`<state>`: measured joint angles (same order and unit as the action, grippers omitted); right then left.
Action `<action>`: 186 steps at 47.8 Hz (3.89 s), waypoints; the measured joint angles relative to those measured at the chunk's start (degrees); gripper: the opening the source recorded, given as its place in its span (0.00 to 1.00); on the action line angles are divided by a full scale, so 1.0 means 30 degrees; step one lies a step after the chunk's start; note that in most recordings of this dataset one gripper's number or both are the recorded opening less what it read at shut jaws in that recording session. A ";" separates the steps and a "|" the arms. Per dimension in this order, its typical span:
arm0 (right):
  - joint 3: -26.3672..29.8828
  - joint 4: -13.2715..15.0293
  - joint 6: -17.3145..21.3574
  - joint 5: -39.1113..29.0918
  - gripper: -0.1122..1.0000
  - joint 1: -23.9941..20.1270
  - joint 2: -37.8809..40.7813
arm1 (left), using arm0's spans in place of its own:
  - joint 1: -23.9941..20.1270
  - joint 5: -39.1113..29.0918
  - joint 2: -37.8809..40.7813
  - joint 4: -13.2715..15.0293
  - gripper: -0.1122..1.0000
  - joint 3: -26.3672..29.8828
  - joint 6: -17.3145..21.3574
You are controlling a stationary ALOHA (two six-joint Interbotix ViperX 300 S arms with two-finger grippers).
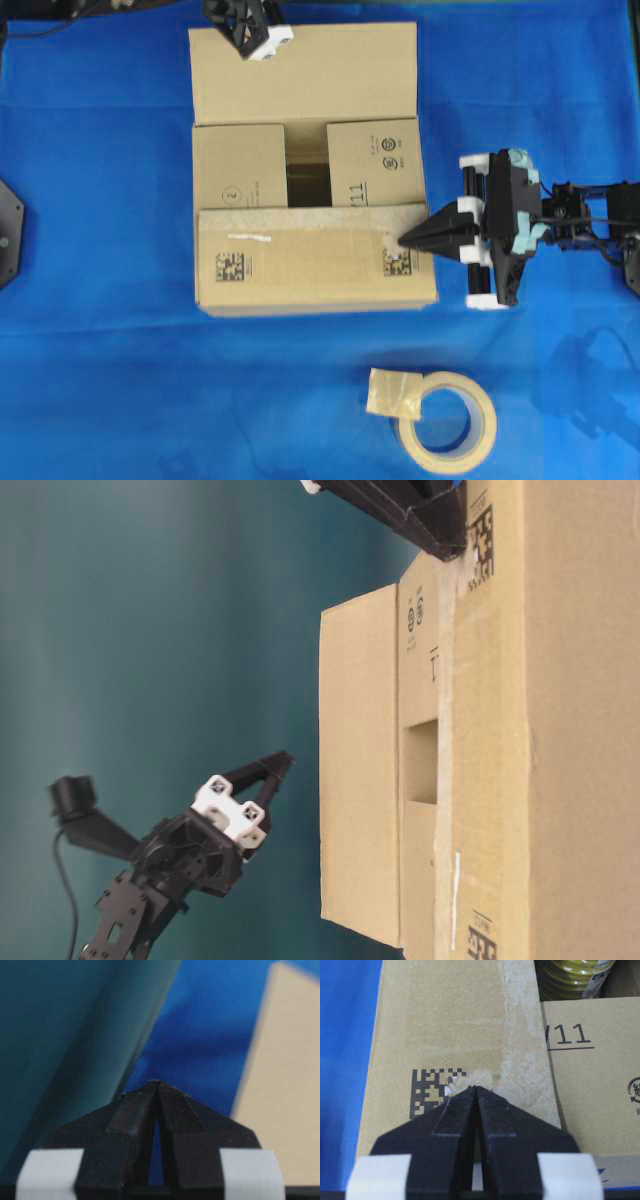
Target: Close the cardboard box.
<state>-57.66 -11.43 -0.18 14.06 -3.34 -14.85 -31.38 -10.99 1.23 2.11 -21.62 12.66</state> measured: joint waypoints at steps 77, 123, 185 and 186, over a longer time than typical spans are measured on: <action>0.0029 0.0000 -0.0059 0.0352 0.10 0.0146 0.0029 | 0.4365 -0.6885 -0.0381 0.0059 0.10 0.1465 -0.1084; 0.0234 0.0029 -0.0088 0.0381 0.10 0.0469 0.0029 | 0.8496 -0.0996 -0.0937 -0.0059 0.10 -0.3750 -0.4482; 0.0352 0.0029 -0.0117 0.0674 0.10 0.2490 0.0879 | 0.8906 0.1523 -0.1758 -0.0059 0.10 -0.5303 -0.4541; 0.0352 0.0029 -0.0117 0.0674 0.10 0.2490 0.0879 | 0.8906 0.1582 -0.1787 -0.0059 0.10 -0.5361 -0.4541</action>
<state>-56.60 -11.34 -0.53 16.08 4.13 -12.22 -4.66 -6.24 -4.13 1.93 -37.71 -0.97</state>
